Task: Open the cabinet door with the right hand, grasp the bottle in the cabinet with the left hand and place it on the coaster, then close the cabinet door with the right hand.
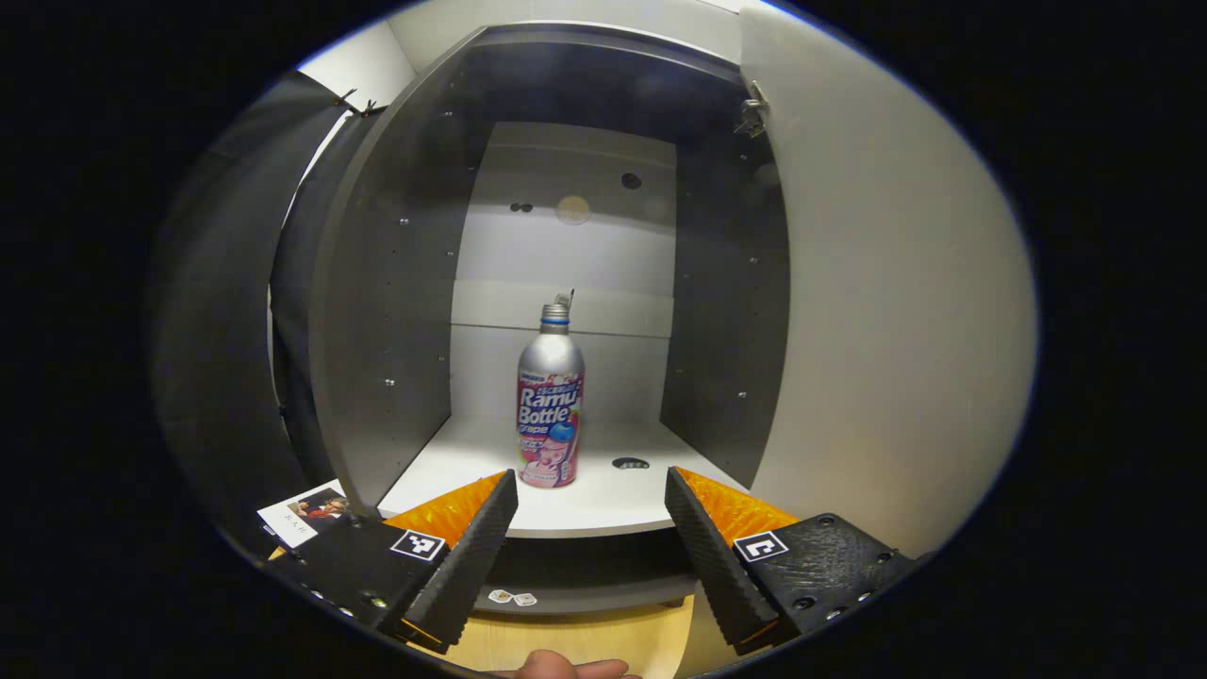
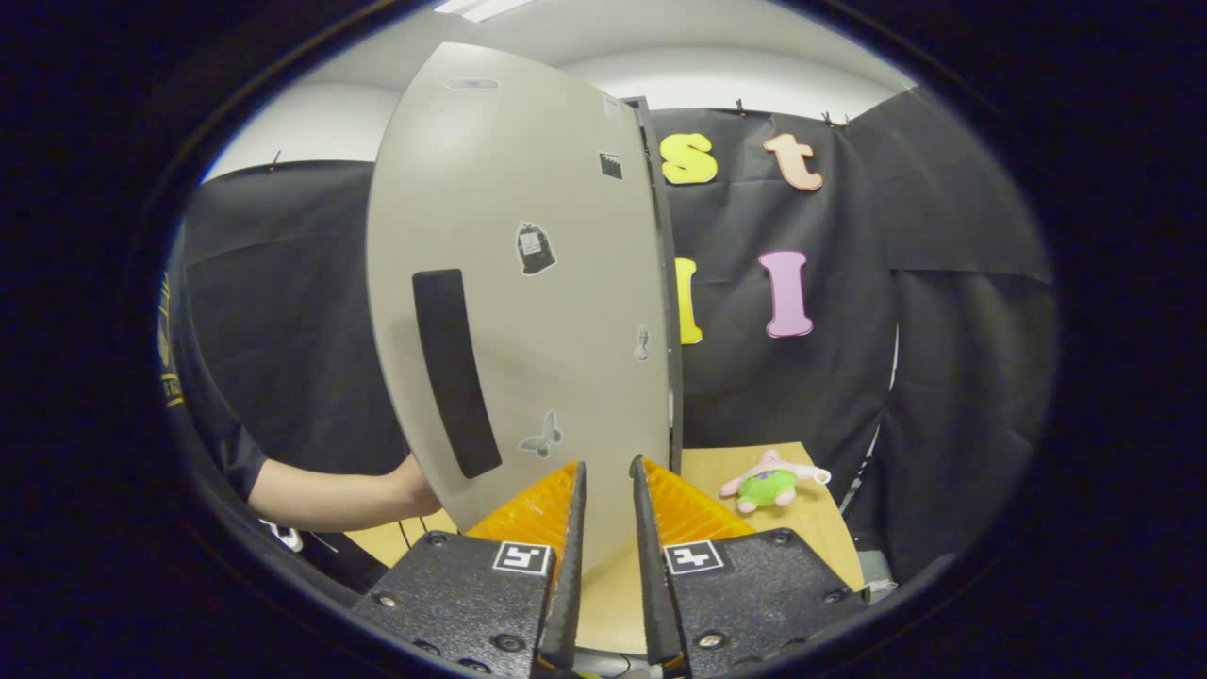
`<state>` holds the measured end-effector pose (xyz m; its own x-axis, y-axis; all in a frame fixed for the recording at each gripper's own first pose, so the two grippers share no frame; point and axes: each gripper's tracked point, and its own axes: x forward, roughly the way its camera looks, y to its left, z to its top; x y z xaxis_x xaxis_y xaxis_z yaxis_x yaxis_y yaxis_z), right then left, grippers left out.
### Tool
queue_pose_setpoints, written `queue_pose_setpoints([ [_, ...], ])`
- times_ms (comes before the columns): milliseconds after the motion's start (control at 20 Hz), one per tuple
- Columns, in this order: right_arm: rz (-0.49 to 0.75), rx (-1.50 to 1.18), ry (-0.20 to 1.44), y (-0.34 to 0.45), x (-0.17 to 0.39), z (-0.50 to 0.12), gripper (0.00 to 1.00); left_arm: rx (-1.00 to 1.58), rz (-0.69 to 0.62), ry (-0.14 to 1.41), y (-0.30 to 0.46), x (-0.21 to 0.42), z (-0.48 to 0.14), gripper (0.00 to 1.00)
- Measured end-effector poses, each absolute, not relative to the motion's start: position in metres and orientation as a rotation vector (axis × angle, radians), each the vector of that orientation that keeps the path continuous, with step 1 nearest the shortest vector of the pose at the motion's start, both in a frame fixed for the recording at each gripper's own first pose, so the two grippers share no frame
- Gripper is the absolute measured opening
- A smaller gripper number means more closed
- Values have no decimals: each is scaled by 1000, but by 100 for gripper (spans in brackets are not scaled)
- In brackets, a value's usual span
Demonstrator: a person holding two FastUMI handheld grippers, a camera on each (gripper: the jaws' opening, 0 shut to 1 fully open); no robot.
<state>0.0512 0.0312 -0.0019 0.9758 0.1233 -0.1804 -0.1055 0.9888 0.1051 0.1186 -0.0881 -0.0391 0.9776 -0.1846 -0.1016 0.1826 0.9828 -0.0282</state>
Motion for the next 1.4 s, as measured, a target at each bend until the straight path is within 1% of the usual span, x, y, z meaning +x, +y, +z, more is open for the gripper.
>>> queue_pose_setpoints([
  [50, 107, 93, 181, 28, 52, 0, 31, -9, -168, 90, -85, 115, -28, 95],
  [250, 70, 110, 169, 19, 57, 4, 30, -17, -174, 91, -100, 118, -34, 95],
  [350, 53, 129, 164, 10, 61, 3, 29, 2, -128, 94, -90, 125, -33, 95],
  [500, 1, 130, 142, -4, 59, 6, 36, 44, -62, 106, -63, 155, -34, 95],
  [550, -19, 133, 135, -11, 59, 7, 41, 52, -50, 106, -58, 168, -34, 95],
  [600, -30, 138, 128, -15, 58, 6, 64, 61, -40, 105, -54, 179, -32, 95],
  [650, -55, 145, 128, -20, 59, 5, 75, 69, -36, 101, -53, 191, -30, 95],
  [750, -102, 146, 122, -35, 55, 5, 89, 90, -26, 88, -53, 211, -27, 95],
  [800, -152, 134, 121, -43, 55, 4, 98, 95, -20, 86, -54, 219, -28, 95],
  [850, -221, 113, 107, -59, 49, 4, 97, 96, -15, 92, -54, 226, -29, 95],
  [900, -273, 101, 98, -78, 41, 7, 93, 97, -13, 90, -54, 235, -29, 95],
  [950, -303, 112, 85, -89, 38, 10, 89, 102, -8, 87, -54, 243, -29, 100],
  [1000, -293, 155, 69, -91, 39, 14, 93, 109, -3, 80, -51, 250, -29, 95],
  [1050, -277, 199, 56, -87, 40, 16, 94, 116, 2, 76, -49, 257, -30, 95],
  [1100, -277, 225, 54, -87, 41, 14, 97, 123, 11, 74, -48, 263, -29, 95],
  [1200, -278, 228, 63, -90, 46, 11, 97, 115, 8, 76, -54, 269, -32, 96],
  [1250, -276, 221, 67, -88, 49, 10, 97, 114, 7, 79, -54, 272, -34, 100],
  [1300, -290, 205, 70, -88, 49, 10, 97, 119, 14, 79, -50, 279, -35, 96],
  [1350, -299, 188, 63, -91, 49, 13, 96, 124, 21, 81, -49, 284, -36, 96],
  [1400, -296, 183, 67, -90, 52, 11, 92, 123, 24, 90, -50, 285, -40, 96],
])
